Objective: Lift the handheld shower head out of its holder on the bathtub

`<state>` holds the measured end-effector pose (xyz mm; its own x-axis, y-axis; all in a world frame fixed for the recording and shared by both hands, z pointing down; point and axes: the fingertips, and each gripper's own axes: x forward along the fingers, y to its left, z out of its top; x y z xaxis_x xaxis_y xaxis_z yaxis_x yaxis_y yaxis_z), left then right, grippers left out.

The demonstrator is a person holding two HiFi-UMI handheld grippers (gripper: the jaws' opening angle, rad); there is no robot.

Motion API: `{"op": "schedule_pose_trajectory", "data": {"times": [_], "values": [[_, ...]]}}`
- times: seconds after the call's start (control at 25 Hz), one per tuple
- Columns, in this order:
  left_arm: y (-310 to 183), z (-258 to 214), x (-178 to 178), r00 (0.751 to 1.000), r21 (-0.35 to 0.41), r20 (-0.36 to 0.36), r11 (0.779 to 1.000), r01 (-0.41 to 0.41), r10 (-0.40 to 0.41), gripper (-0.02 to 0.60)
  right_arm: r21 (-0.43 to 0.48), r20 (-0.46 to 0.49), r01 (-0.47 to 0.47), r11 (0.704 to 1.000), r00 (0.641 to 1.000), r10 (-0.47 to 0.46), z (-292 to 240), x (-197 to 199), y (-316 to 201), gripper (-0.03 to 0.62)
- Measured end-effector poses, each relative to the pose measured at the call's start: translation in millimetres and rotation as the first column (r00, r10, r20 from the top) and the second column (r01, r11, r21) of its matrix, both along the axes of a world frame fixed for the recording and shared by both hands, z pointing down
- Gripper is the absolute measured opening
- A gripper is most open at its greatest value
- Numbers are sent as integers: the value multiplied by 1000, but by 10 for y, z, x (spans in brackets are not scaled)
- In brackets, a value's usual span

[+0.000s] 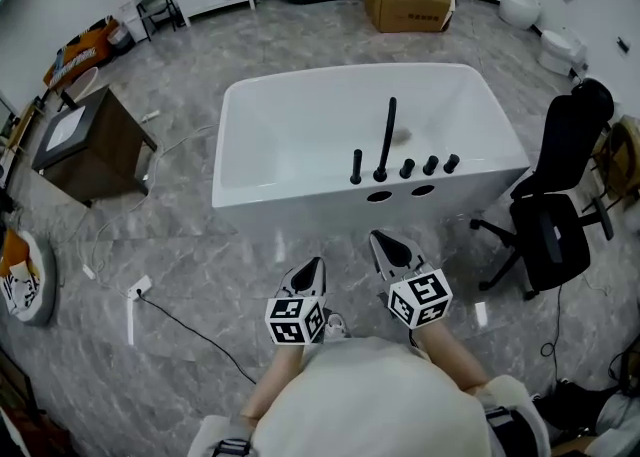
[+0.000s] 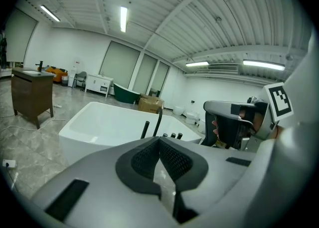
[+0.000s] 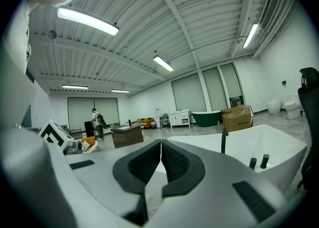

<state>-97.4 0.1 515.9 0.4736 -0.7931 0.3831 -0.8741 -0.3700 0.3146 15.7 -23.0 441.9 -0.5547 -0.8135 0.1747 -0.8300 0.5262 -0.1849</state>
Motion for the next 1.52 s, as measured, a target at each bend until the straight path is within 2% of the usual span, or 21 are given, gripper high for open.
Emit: {"op": "schedule_pose_trajectory", "data": {"times": [0.32,0.72,1.08,1.32,1.52], "values": [[-545,68,-302,1000,4,0,1000,-29,29,20,9,-2,-27,1000,1000,27,49,-292,-552,20],[-816,227,-404,998,-29,-14,998,-59,59,20,-5,-42,-69,998,997,68,240,-367,-893,20],[-985,368,-302,999,-76,-6,996,-40,40,20,-61,-85,-100,993,992,95,587,-106,-1276,20],[-1421,428,-206,1000,-92,8,996,-7,8,20,-76,-105,-86,993,991,77,827,70,-1762,20],[-1814,467,-74,1000,-104,25,995,-2,4,20,-94,-166,-88,992,984,71,1142,225,-2160,20]]}}
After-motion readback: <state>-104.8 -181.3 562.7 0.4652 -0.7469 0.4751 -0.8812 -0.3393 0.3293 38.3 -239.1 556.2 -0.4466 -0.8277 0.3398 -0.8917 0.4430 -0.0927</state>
